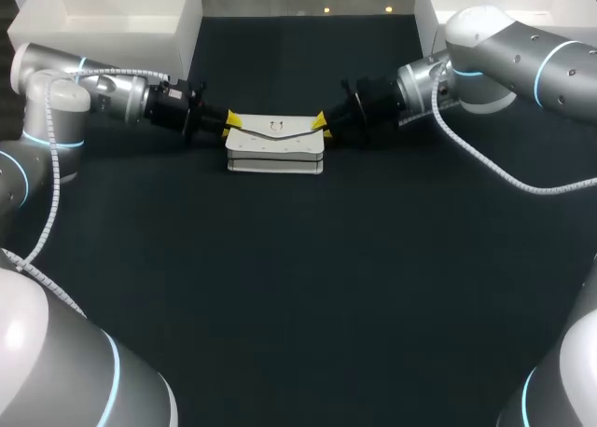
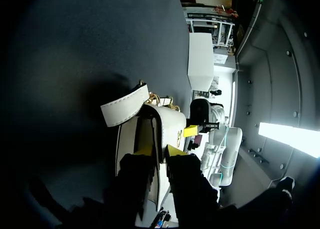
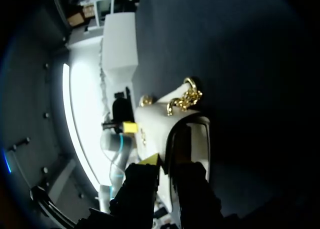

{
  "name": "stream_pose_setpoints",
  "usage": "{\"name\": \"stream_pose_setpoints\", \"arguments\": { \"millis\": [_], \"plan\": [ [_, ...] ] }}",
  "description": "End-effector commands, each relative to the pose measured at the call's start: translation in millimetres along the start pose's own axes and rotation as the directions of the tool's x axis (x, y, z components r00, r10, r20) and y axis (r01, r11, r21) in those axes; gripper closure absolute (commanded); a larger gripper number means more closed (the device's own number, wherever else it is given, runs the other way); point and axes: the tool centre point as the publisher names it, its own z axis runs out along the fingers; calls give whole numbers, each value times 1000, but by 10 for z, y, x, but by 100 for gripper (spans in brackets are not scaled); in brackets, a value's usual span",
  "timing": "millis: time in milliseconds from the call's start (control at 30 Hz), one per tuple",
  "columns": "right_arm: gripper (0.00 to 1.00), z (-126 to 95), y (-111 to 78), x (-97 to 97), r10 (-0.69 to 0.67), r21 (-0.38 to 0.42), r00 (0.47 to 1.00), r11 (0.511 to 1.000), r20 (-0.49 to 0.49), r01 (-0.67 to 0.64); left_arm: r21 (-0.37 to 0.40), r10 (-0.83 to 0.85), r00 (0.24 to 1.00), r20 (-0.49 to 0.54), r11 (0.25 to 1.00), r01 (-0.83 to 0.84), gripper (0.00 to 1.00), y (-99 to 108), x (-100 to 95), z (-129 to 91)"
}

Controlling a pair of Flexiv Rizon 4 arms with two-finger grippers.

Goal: Pick up the bag, open it, inspect its contents, close it, and place it on the opposite side

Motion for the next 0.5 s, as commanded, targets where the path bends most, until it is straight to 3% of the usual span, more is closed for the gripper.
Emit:
{"name": "stream_pose_setpoints", "arguments": {
  "millis": [33,67,100,167,200,267,333,500],
  "plan": [
    [95,9,42,-5,0,29,1000,1000,-1,0,4,-2,1000,-9,1000,2,0,6,17,-31],
    [62,-3,36,-3,2,24,1000,1000,-2,-1,8,-2,1000,-10,1000,2,0,21,34,-54],
    [51,-20,26,1,1,19,1000,1000,0,-1,13,-3,1000,-16,1000,3,0,41,58,-87],
    [18,-61,0,10,-1,8,1000,1000,-2,1,23,-2,1000,-23,1000,3,0,81,103,-153],
    [11,-83,-14,14,-2,3,1000,1000,-3,2,28,0,1000,-24,1000,1,0,108,127,-192],
    [6,-123,-52,24,-4,-7,1000,1000,-7,4,46,5,1000,-20,999,-4,0,160,167,-264],
    [9,-155,-95,30,-8,-14,1000,1000,-6,8,51,12,1000,-21,999,-11,0,214,206,-347],
    [35,-192,-210,31,-13,-22,1000,1000,-6,13,75,27,1000,-11,997,-26,0,296,250,-533]
  ]
}}
